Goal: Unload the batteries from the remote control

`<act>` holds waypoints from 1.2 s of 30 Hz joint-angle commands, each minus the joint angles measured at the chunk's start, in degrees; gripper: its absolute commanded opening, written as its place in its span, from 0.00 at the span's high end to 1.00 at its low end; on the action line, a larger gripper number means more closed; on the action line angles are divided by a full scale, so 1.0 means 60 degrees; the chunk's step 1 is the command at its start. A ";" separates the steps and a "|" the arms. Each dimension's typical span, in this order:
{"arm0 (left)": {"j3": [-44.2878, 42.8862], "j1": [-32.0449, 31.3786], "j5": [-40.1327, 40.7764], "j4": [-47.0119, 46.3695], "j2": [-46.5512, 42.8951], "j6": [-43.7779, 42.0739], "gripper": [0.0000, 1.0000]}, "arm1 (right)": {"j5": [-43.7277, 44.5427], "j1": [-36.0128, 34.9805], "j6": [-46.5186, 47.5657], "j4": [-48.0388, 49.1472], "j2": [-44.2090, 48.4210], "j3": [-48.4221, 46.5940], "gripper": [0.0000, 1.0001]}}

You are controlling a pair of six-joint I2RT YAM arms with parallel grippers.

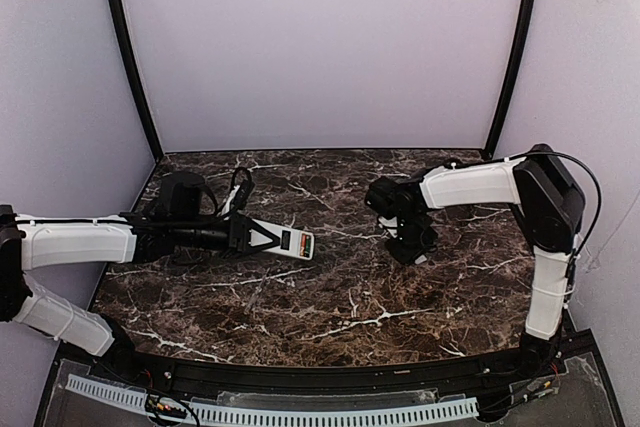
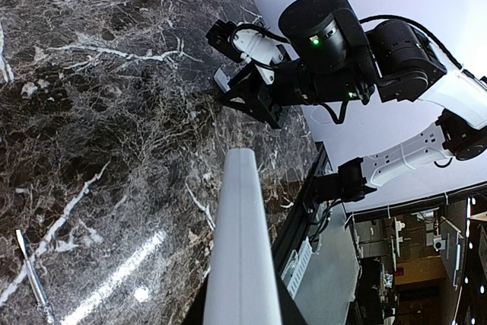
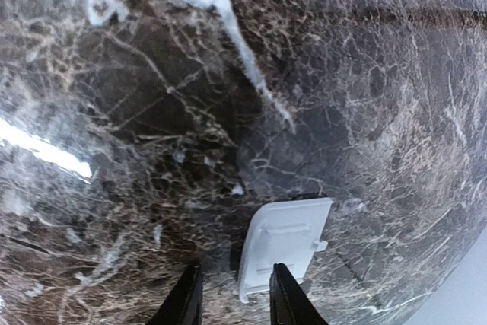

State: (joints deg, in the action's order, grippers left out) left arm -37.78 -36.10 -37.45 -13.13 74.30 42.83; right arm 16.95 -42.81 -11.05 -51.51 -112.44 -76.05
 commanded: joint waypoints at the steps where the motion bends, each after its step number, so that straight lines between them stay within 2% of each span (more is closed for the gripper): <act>1: -0.0237 0.0087 -0.0072 0.0079 -0.0040 -0.0121 1.00 | -0.1407 -0.0124 -0.0006 0.0724 0.0075 0.0354 0.64; 11: -0.0508 -0.0103 0.0093 0.0535 0.0000 -0.0309 1.00 | -0.2561 -0.0138 0.0041 0.1144 0.1175 0.0224 0.42; 15: -0.0346 -0.0195 0.0054 -0.0047 0.0254 0.0124 1.00 | -0.2739 -0.0117 -0.0017 0.1239 0.1569 0.0155 0.31; 19: -0.0211 -0.0415 -0.0007 -0.0841 0.0636 0.0571 1.00 | -0.2682 -0.0085 -0.0109 0.1339 0.1992 0.0199 0.16; 21: -0.0208 -0.0548 0.0043 -0.1075 0.0829 0.0703 1.00 | -0.2682 -0.0040 -0.0170 0.1414 0.2192 0.0268 0.12; 36: 0.0156 -0.1206 0.0355 -0.3090 0.2791 0.1942 1.00 | -0.3082 0.0103 -0.0431 0.1938 0.2788 0.0720 0.11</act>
State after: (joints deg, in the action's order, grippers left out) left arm -38.15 -42.44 -35.35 -25.82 88.64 51.62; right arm 0.49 -42.48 -12.75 -41.89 -96.64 -72.62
